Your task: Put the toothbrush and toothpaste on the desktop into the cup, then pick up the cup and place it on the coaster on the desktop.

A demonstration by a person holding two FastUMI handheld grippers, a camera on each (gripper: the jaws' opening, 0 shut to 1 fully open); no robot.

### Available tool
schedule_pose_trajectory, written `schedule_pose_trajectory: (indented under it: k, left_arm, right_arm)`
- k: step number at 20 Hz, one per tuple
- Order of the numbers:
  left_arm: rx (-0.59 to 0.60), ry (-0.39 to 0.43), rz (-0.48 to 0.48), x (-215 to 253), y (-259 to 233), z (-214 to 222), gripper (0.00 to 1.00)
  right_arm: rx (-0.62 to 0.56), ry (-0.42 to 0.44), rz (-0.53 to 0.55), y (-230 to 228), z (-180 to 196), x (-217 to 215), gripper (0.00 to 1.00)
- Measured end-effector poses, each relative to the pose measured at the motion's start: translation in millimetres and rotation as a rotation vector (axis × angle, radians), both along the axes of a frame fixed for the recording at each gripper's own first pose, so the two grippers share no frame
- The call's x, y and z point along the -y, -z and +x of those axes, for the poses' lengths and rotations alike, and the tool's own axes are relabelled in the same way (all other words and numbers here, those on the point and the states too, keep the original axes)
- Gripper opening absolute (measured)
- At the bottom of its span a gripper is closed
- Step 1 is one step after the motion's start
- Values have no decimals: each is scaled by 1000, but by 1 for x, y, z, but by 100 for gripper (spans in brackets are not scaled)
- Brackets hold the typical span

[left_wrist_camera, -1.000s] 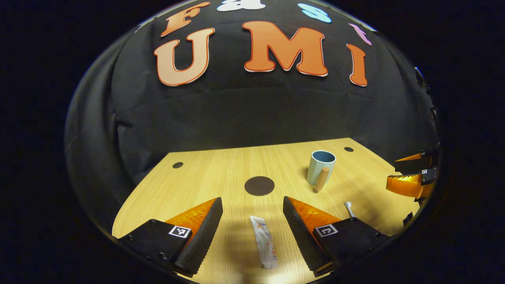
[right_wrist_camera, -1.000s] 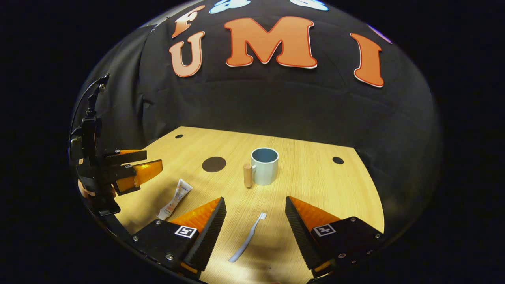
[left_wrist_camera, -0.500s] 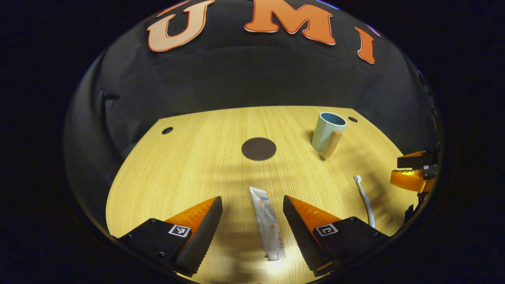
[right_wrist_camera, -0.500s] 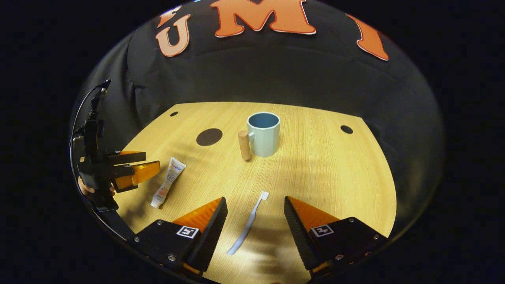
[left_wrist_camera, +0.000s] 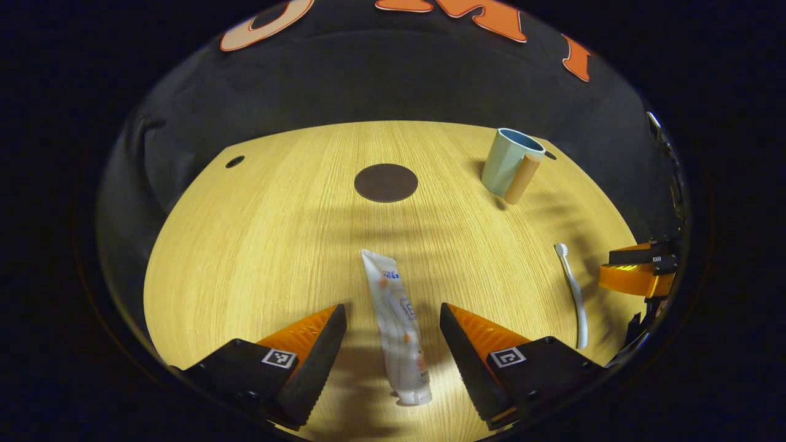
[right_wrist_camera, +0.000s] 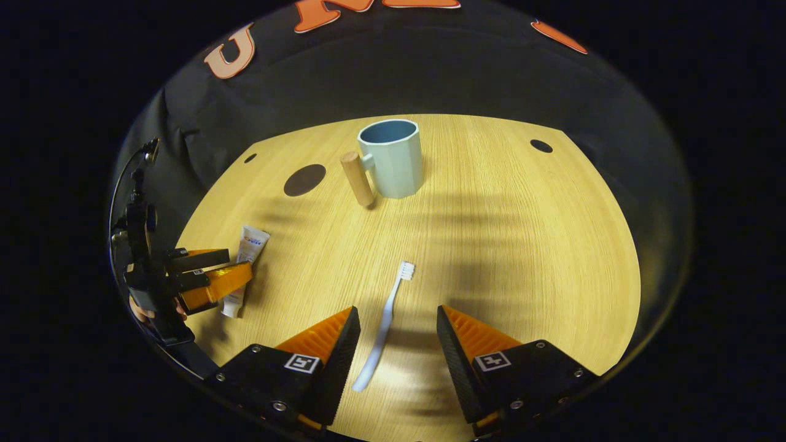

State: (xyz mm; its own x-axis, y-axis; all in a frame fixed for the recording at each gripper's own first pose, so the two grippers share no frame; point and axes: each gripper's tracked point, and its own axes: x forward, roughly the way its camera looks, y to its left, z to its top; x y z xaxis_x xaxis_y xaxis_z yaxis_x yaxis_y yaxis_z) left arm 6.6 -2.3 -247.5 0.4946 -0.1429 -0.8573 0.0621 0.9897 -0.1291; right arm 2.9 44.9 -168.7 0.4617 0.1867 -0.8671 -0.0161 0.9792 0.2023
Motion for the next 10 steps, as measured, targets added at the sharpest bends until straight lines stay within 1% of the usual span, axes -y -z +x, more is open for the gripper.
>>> schedule_pose_trajectory:
  k: [1, 2, 3, 5, 6, 7, 8, 9, 10]
  left_arm:
    - [-6, 1, -3, 0, 2, -1, 98]
    - [-12, 4, -4, 0, 2, -1, 99]
    - [-6, 2, 2, -2, -3, 1, 98]
    - [9, 11, 11, -3, -9, 6, 94]
    - [7, 11, 14, -4, -12, 8, 95]
    - [0, 10, 18, -8, -13, 9, 90]
    - [-8, 7, 19, -12, -12, 11, 87]
    - [-17, 1, 18, -17, -9, 9, 80]
    - [-31, -9, 14, -21, -7, 9, 73]
  right_arm:
    - [-18, -5, -15, 4, -3, 1, 76]
    - [-35, -9, -27, 8, -3, 1, 71]
    - [-60, -10, -39, 14, -7, 1, 69]
    - [-91, -2, -39, 24, -10, -2, 67]
    - [-109, 5, -32, 28, -11, -5, 67]
    - [-116, 9, -29, 30, -12, -6, 63]
    - [-119, 10, -37, 32, -10, -6, 59]
    - [-122, 7, -35, 32, -11, -8, 58]
    - [-125, 9, -31, 32, -10, -10, 54]
